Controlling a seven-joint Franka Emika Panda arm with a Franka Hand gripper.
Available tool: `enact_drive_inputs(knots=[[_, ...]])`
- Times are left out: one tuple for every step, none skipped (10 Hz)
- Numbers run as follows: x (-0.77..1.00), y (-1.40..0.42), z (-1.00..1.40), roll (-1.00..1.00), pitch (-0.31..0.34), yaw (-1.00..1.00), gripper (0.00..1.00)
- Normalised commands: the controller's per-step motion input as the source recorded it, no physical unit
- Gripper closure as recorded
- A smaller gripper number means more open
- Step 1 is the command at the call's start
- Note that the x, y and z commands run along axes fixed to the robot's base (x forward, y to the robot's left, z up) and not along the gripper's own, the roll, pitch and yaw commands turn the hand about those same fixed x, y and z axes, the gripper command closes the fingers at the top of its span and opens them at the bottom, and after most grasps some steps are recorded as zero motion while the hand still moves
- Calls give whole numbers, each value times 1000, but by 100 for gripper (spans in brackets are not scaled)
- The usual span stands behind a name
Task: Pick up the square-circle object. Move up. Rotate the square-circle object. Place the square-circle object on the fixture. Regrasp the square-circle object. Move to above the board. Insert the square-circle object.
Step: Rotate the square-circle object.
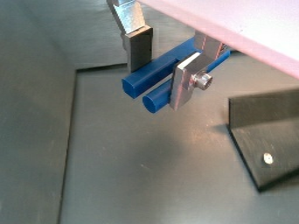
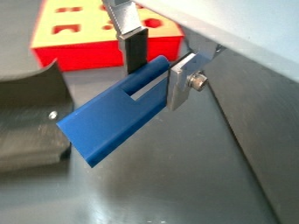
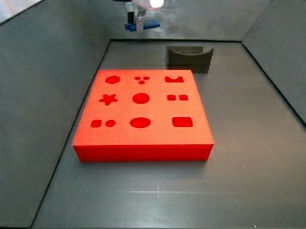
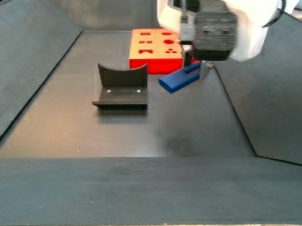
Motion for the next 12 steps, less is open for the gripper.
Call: enact_drive_inputs(knots=[[2,11,-2,-1,0,-1000,100],[2,11,-2,-1,0,-1000,100],[2,11,-2,-1,0,-1000,100],[2,11,-2,-1,0,-1000,100],[2,11,-2,-1,0,-1000,100],[2,11,-2,-1,0,-1000,100],[2,11,-2,-1,0,-1000,100],[2,11,-2,-1,0,-1000,100],[2,11,-2,-1,0,-1000,100],[2,11,-2,-1,0,-1000,100],[2,11,-2,-1,0,-1000,100],[2,11,-2,-1,0,-1000,100]])
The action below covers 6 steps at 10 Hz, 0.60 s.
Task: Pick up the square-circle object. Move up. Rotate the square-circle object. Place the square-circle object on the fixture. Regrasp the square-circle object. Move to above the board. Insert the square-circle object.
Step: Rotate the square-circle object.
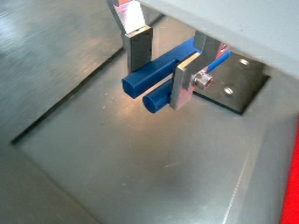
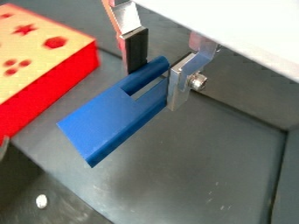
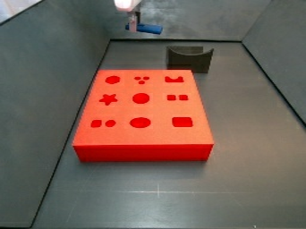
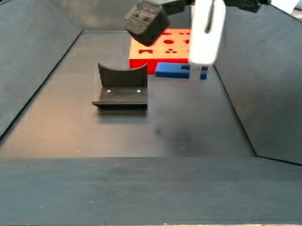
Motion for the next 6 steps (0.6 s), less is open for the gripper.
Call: enact_drive_inputs(knots=[[2,12,-2,-1,0,-1000,100],[2,12,-2,-2,0,-1000,100],[2,12,-2,-2,-1,-1000,100],[2,12,-2,-2,-1,-1000,100],[2,12,-2,-2,-1,-1000,100],[2,12,-2,-2,-1,-1000,100]])
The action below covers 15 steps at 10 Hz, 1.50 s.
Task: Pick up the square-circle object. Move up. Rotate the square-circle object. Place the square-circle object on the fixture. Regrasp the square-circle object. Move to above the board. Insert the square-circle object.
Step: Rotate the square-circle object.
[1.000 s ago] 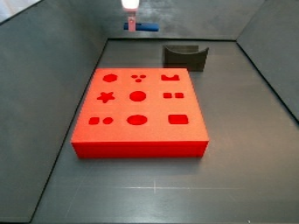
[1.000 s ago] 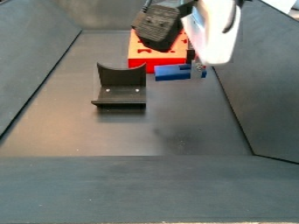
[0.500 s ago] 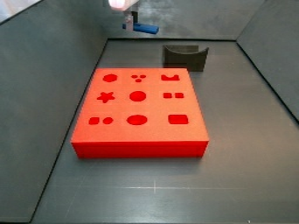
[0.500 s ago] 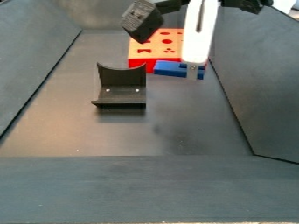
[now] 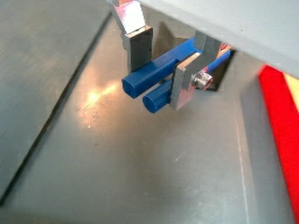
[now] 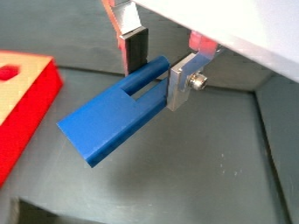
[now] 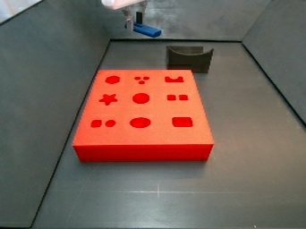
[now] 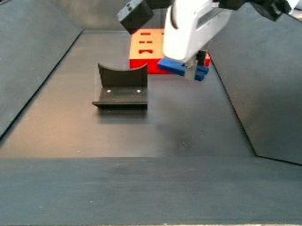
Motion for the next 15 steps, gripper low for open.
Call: enact_drive_inputs(knots=[[2,12,-2,-2,-1,-1000,100],[2,12,-2,-2,-1,-1000,100],[2,12,-2,-3,-1,-1000,100],[2,12,-2,-3,-1,-1000,100],[2,12,-2,-4,-1,-1000,100],[2,12,-2,-4,-1,-1000,100],[2,12,-2,-5,-1,-1000,100],[2,13,-2,-6,-2,-1000,100],[2,13,-2,-7,-2,-1000,100],[1,13,-2,-8,-2,-1000,100],[1,13,-2,-11,-3,-1000,100],[1,13,-2,-12,-3,-900,100],[1,13,-2,-12,-3,-503,100],[1,13,-2,-12,-3,-386,100],[1,13,-2,-12,-3,-225,100]])
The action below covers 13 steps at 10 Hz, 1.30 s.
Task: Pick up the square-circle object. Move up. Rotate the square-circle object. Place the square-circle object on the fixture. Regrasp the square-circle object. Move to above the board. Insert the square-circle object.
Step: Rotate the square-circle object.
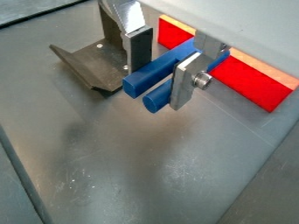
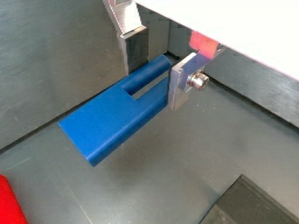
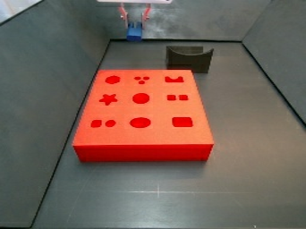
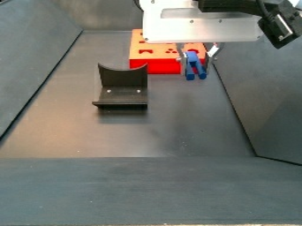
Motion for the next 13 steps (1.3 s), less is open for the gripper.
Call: enact_drive_inputs(knots=[[0,0,-1000,0,0,0,100],[8,1,-1000,1,-9,53,100],[21,0,-1000,-9,-21,55,100],[27,1,-1000,-30,-29,47,100],[30,4,-1000,-41,-31,39,100],[39,5,-1000,-64,-31,27,100],[46,9,-849,-87,-34,17,100],[47,9,-720,-103,-36,14,100],[47,9,-640,-113,-33,14,100],[46,11,-490,-129,-38,15,100],[40,11,-352,-143,-49,17,100],[39,13,-251,-151,-61,17,100],[35,12,-189,-158,-63,18,100]])
